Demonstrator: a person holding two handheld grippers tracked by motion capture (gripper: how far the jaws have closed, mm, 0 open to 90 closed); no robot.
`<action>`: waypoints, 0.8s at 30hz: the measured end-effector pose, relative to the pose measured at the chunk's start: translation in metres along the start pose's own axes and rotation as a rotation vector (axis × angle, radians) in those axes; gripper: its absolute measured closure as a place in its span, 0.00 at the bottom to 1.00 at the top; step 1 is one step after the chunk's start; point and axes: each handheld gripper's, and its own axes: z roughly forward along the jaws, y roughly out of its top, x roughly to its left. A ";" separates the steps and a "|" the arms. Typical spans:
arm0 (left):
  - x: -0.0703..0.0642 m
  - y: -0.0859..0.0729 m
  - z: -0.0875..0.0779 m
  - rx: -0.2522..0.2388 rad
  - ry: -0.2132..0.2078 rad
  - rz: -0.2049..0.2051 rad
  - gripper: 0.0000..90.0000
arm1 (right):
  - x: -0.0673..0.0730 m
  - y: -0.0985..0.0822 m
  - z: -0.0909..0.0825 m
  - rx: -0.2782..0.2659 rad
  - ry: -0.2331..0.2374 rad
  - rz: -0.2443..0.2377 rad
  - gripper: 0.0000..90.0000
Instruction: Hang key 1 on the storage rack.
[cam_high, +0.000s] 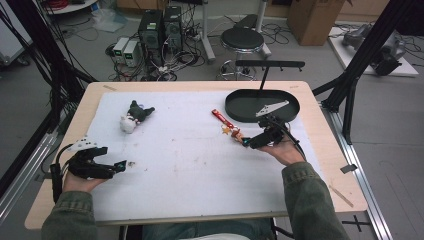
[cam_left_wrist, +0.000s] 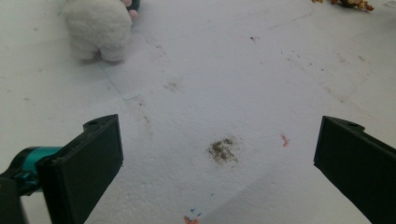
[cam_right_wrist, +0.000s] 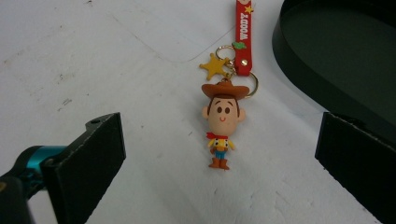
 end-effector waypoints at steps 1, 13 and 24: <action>0.000 0.000 0.000 0.001 0.000 -0.001 0.02 | 0.000 0.000 0.000 0.000 0.000 0.000 0.01; 0.000 0.000 0.000 -0.002 0.000 -0.003 0.02 | -0.001 0.029 0.020 0.058 0.020 -0.009 0.01; 0.000 0.000 0.000 -0.003 0.000 -0.006 0.02 | 0.000 0.048 0.042 0.119 0.036 -0.025 0.01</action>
